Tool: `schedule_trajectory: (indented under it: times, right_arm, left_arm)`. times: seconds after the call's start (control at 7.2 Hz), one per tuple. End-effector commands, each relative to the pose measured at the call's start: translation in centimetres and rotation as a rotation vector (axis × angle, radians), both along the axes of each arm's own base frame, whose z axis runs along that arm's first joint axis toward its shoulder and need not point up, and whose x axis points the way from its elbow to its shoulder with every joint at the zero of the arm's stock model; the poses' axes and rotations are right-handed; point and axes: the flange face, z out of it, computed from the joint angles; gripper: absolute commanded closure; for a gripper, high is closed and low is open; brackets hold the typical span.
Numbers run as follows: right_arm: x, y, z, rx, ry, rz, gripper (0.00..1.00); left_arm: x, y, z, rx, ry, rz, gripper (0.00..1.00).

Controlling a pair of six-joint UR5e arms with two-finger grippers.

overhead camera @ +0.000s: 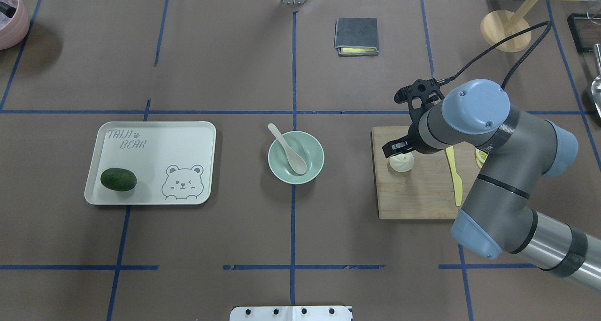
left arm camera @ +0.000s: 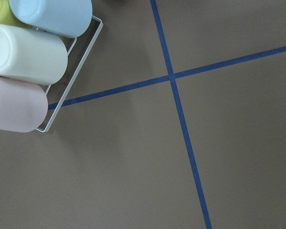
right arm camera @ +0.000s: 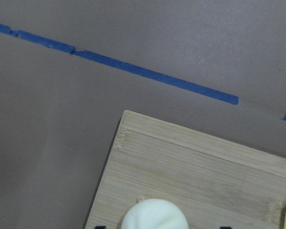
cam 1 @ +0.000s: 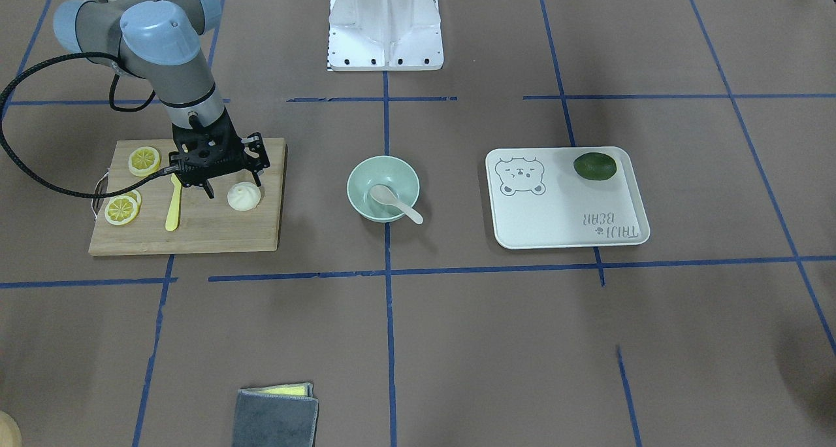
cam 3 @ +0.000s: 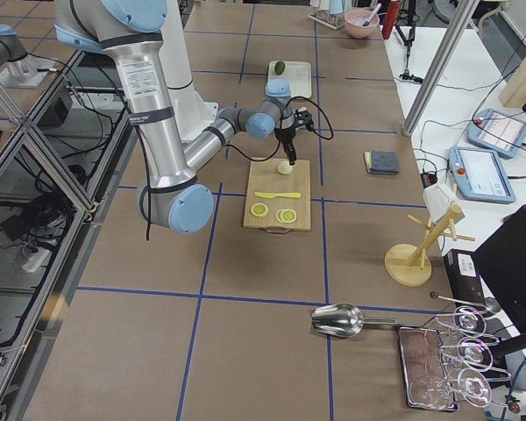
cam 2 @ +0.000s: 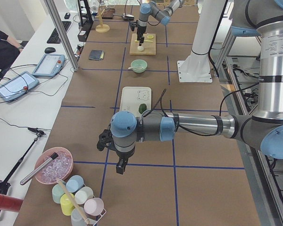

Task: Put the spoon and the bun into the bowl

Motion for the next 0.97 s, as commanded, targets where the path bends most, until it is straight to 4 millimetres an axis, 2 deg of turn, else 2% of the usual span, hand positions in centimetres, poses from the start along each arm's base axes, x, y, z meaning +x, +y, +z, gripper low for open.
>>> schedule_trajectory:
  times: [0.0, 0.28, 0.42, 0.56, 0.83]
  right_arm:
    - [-1.2, 0.2, 1.2, -0.015, 0.022, -0.013, 0.23]
    - [-1.6, 0.6, 1.2, -0.015, 0.024, -0.023, 0.28]
    - [-1.8, 0.8, 1.3, -0.016, 0.025, -0.026, 0.37]
    - [-2.0, 0.9, 1.3, -0.017, 0.026, -0.029, 0.5]
    - [-2.6, 0.9, 2.4, -0.03, 0.043, -0.034, 0.51]
  left_arm:
    - [0.0, 0.0, -0.1, 0.004, -0.002, 0.001, 0.0]
    - [0.0, -0.1, -0.2, 0.005, -0.002, 0.001, 0.0]
    - [0.0, -0.1, -0.2, 0.005, -0.002, 0.001, 0.0]
    - [0.0, -0.1, -0.2, 0.005, -0.002, 0.001, 0.0]
    - [0.0, -0.1, -0.2, 0.005, -0.002, 0.001, 0.0]
